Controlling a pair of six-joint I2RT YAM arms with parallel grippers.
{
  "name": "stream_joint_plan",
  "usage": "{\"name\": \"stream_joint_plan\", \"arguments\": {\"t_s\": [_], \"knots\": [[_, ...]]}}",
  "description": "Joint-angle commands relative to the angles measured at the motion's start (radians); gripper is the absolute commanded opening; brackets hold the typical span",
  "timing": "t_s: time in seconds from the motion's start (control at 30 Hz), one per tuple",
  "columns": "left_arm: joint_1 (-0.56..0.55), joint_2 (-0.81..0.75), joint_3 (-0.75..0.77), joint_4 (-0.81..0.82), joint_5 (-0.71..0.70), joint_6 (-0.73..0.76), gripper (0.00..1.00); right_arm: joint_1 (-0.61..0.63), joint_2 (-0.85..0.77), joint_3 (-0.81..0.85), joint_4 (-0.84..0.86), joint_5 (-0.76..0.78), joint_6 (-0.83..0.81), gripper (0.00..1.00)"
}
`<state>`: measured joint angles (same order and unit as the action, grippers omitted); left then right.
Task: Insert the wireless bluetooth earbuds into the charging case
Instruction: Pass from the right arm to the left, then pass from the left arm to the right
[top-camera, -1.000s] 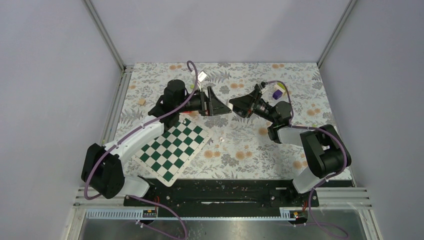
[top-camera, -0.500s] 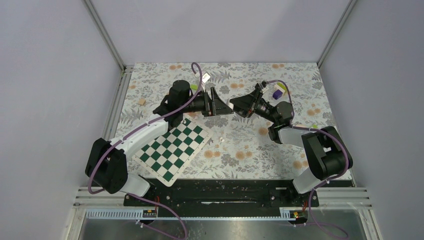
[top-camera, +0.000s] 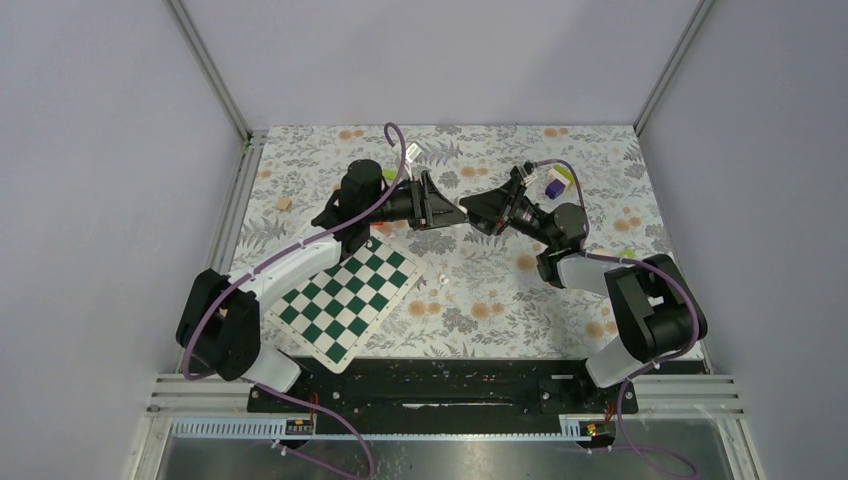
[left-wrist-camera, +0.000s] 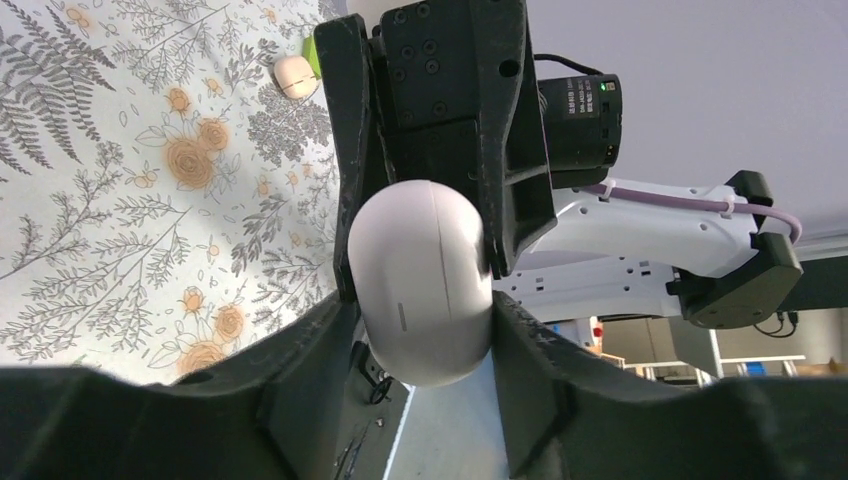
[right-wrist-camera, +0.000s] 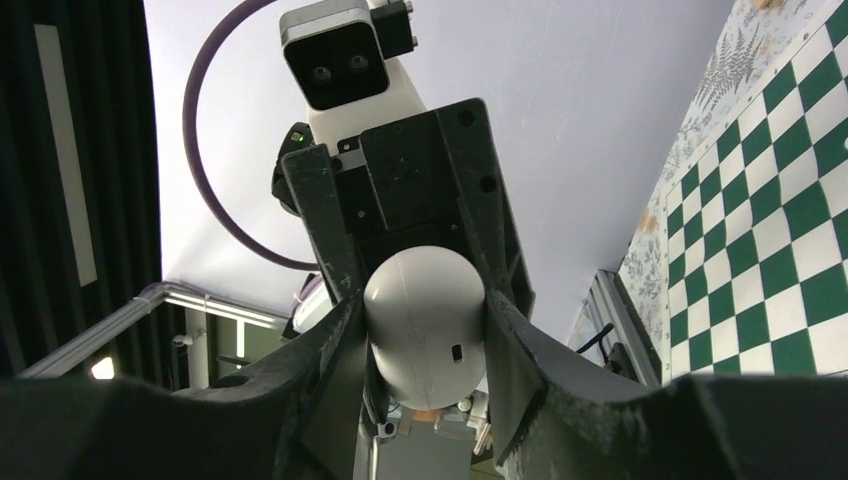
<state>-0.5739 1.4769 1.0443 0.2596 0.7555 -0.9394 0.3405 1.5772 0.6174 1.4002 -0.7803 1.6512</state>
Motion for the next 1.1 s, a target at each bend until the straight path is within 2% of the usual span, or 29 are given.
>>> {"name": "stream_joint_plan", "arguments": {"t_s": [0.0, 0.1, 0.13, 0.2, 0.27, 0.33, 0.37, 0.47, 0.6, 0.7, 0.8, 1.07], "knots": [[-0.006, -0.008, 0.013, 0.077, 0.027, -0.006, 0.45, 0.008, -0.034, 0.006, 0.014, -0.015, -0.027, 0.19], [-0.006, -0.010, 0.015, 0.069, 0.023, -0.005, 0.28, 0.008, -0.034, 0.002, 0.006, -0.014, -0.032, 0.20], [-0.005, -0.010, 0.016, 0.060, 0.024, 0.000, 0.23, 0.008, -0.035, 0.000, 0.002, -0.014, -0.033, 0.26], [-0.005, -0.011, 0.023, 0.032, 0.022, 0.021, 0.15, 0.008, -0.049, -0.005, -0.040, -0.013, -0.053, 0.53], [-0.003, -0.014, 0.031, -0.016, 0.013, 0.055, 0.08, 0.006, -0.083, -0.011, -0.120, -0.004, -0.101, 0.76], [-0.003, -0.020, 0.042, -0.081, 0.004, 0.096, 0.05, 0.005, -0.143, -0.011, -0.257, 0.013, -0.192, 0.94], [-0.002, -0.024, 0.047, -0.105, -0.003, 0.114, 0.04, 0.005, -0.190, -0.008, -0.349, 0.028, -0.246, 0.99], [-0.001, -0.030, 0.064, -0.175, -0.020, 0.178, 0.00, 0.005, -0.308, 0.020, -0.655, 0.096, -0.415, 0.99], [-0.004, -0.033, 0.093, -0.310, -0.077, 0.285, 0.00, 0.006, -0.438, 0.074, -1.003, 0.208, -0.569, 0.99], [-0.013, -0.045, 0.107, -0.379, -0.129, 0.343, 0.00, 0.017, -0.496, 0.113, -1.177, 0.278, -0.644, 0.90], [-0.025, -0.051, 0.126, -0.411, -0.158, 0.378, 0.00, 0.051, -0.518, 0.153, -1.286, 0.329, -0.708, 0.87], [-0.032, -0.056, 0.133, -0.421, -0.136, 0.398, 0.00, 0.126, -0.424, 0.244, -1.314, 0.330, -0.743, 0.84]]}}
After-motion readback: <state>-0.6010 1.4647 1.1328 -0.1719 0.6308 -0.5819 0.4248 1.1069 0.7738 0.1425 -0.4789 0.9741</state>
